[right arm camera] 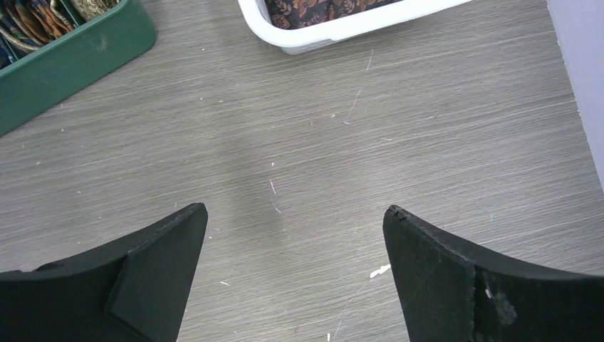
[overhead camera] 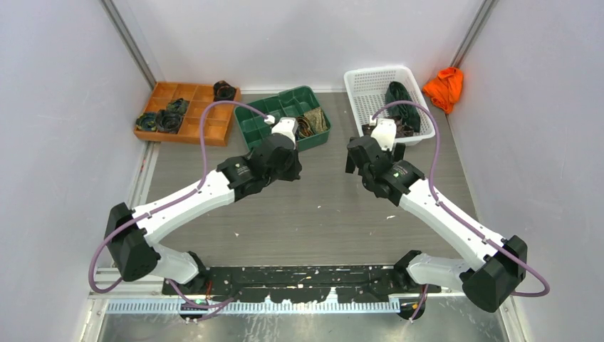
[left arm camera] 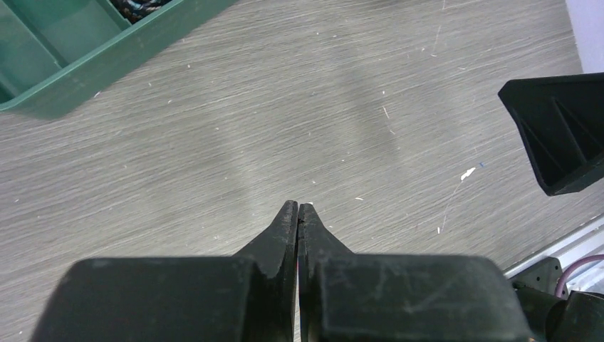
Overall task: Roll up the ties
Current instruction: Pick up the tie from the bin.
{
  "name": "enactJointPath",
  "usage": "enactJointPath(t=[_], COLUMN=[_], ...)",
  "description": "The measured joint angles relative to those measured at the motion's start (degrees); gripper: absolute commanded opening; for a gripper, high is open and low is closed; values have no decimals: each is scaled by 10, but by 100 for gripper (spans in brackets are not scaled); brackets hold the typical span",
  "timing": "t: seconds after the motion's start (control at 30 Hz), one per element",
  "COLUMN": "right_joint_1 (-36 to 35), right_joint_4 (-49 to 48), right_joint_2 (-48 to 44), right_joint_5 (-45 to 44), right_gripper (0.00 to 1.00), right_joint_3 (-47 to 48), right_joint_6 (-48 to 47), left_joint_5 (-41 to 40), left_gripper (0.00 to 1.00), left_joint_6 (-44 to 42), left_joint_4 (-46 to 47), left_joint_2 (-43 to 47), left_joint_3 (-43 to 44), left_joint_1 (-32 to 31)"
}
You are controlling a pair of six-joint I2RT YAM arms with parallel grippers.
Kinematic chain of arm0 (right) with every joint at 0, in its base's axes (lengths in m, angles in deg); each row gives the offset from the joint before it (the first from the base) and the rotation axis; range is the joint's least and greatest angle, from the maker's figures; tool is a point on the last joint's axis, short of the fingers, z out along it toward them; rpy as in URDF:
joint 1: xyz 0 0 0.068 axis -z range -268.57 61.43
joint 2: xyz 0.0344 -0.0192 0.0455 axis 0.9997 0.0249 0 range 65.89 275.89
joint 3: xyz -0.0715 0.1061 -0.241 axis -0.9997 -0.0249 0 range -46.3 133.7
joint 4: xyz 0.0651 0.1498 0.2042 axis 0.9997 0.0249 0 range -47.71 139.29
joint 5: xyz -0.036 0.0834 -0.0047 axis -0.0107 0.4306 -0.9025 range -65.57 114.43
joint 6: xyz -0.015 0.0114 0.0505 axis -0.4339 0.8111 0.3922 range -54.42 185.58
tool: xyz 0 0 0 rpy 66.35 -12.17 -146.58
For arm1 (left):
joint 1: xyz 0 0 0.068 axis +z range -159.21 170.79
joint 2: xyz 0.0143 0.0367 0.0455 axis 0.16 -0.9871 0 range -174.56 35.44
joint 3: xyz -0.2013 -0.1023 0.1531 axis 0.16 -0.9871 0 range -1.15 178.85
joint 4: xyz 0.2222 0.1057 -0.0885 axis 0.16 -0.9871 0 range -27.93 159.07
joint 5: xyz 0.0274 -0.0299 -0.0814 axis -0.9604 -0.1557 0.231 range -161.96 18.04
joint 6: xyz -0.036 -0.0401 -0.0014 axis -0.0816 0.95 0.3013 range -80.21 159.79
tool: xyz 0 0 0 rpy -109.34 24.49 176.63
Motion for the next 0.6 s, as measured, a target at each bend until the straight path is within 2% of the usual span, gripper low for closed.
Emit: enactJointPath(t=[0.23,0.33,0.5,0.6], right_joint_1=[0,15,94,156], right_joint_4=[0,0,-8,-12], right_joint_2=[9,48,157,247], right_joint_5=[1,-2,24,47], right_gripper=[100,100,100,100], right_joint_3=[7,41,145,231], right_joint_6=[-20,-31,-46,-50], left_joint_5=[-14,-7,64,76], left_gripper=[0,0,0,0], left_joint_6=[0,3,31,34], left_joint_4=[-6,-5,14,10], left_joint_2=[14,18,27,28], left_joint_3=[-5,-9,-48,-62], left_joint_1=[0,9,70,104])
